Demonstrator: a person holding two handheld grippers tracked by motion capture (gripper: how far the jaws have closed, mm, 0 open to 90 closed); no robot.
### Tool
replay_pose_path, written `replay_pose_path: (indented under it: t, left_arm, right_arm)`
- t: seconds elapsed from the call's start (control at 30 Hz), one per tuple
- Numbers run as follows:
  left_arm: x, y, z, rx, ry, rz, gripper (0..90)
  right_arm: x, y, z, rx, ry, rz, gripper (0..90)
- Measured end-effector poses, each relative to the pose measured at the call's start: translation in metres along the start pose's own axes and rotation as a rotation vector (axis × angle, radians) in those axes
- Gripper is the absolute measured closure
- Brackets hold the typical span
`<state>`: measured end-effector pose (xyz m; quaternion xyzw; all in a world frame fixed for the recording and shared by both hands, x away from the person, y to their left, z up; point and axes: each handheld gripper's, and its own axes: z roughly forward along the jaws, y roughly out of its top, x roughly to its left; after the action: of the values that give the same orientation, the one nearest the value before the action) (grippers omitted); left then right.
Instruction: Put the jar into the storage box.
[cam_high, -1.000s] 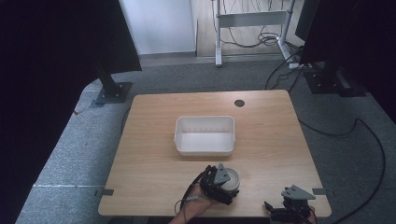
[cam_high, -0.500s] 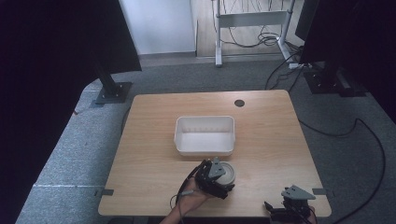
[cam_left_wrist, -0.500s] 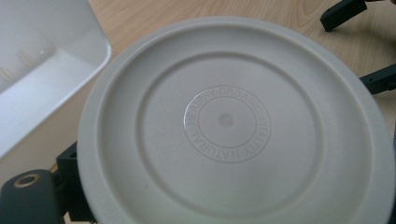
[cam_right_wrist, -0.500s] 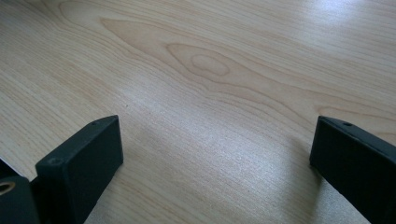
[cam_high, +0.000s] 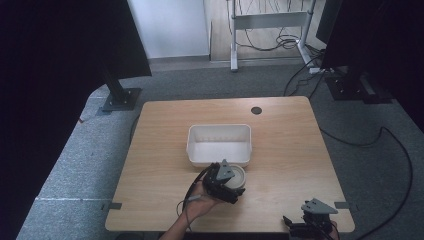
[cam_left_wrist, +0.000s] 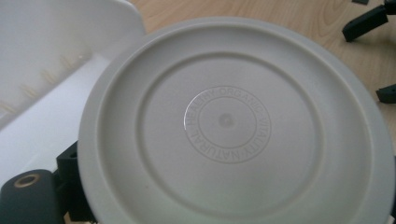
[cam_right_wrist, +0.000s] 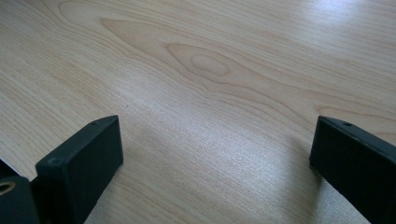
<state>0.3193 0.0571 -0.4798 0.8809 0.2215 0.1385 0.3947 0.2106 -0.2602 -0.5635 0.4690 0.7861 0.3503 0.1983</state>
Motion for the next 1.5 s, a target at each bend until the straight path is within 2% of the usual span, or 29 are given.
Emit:
replay_pose_path:
  t: [0.37,0.43,0.87,1.5]
  left_arm:
    - [0.025,0.01,-0.003,0.01,0.031,0.001,9.9]
    - [0.025,0.01,-0.003,0.01,0.031,0.001,9.9]
    - [0.05,0.015,-0.001,0.014,0.077,-0.023,9.9]
    - [0.077,0.024,0.013,0.016,0.141,-0.044,9.9]
  right_arm:
    - [0.0,0.0,0.0,0.0,-0.001,0.0,2.2]
    - [0.0,0.0,0.0,0.0,-0.001,0.001,2.2]
    - [0.0,0.0,0.0,0.0,-0.001,0.001,2.2]
    - [0.0,0.0,0.0,-0.001,0.0,0.001,2.3]
